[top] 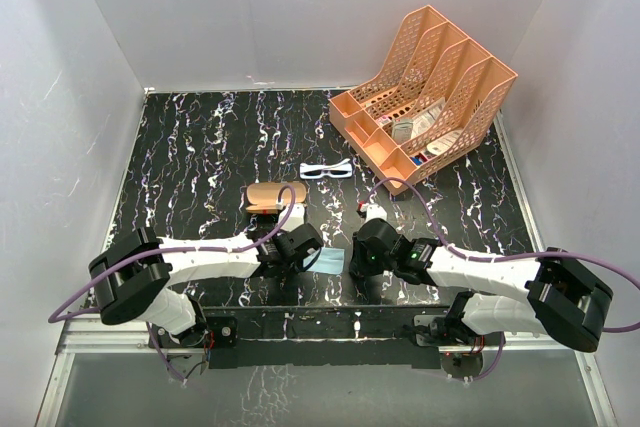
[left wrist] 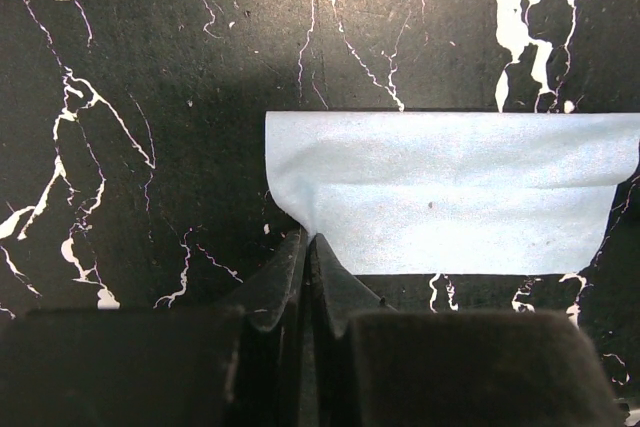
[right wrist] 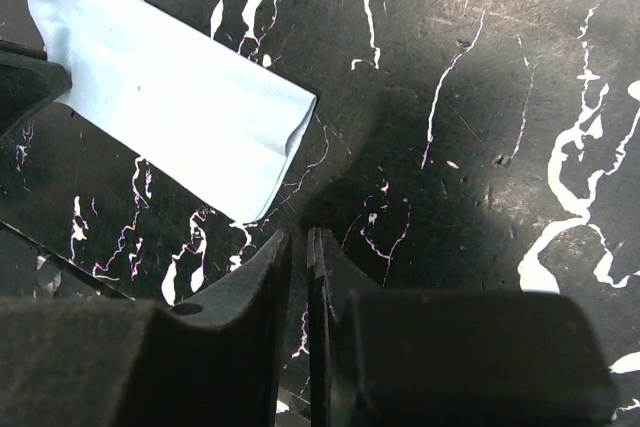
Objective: Organize the sunglasses
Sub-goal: Adjust the glasses cleaning cloth at the center of the board, then pick up the glasses cleaning cloth from the center of the board.
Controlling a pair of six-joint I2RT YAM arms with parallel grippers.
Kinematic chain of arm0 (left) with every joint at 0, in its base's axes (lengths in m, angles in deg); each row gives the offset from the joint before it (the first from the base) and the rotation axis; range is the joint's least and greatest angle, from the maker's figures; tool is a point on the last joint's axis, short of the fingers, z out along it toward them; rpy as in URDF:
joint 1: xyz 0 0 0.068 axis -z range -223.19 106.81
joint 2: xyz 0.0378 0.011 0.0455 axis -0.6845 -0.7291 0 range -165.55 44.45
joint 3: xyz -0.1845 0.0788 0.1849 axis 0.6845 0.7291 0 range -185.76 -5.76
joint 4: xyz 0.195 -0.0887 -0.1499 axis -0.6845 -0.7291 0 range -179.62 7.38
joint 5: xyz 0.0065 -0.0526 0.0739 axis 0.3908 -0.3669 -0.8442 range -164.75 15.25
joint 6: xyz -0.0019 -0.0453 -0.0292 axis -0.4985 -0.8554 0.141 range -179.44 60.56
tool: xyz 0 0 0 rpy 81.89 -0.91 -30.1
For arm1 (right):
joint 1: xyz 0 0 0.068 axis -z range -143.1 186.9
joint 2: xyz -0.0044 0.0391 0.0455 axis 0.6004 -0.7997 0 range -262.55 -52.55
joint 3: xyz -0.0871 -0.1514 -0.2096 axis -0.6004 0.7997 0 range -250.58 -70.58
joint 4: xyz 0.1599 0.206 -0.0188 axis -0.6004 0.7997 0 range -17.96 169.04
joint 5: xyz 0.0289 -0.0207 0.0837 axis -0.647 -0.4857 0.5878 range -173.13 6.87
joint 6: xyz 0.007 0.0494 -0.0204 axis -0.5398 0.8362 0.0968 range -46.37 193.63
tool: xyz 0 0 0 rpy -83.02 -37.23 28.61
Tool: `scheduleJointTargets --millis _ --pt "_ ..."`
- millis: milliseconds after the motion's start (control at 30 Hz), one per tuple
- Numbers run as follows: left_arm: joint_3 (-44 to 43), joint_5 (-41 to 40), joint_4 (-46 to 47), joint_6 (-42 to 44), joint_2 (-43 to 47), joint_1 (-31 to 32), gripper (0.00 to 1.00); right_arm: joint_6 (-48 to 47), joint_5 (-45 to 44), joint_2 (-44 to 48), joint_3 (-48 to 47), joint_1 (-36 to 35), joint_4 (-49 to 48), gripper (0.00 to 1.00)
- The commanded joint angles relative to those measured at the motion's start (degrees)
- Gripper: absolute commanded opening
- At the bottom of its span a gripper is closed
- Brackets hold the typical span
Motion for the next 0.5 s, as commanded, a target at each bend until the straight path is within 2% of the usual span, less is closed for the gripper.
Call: scheduleJointTargets --millis 0,367,467 --pt "2.52 3.36 -2.15 -0.48 -2.59 0.08 0.00 0.13 -0.13 1.28 -0.44 -0.26 -1.93 0.11" --pt "2.68 4.88 -0.32 0.48 -0.09 0.08 0.00 2.67 -0.88 -0.98 -4.97 -1.37 0.63 0.13" --pt "3.61 5.53 1.28 0.35 1.50 0.08 0.00 4.48 -2.13 -2.41 -6.47 -2.72 1.84 0.16"
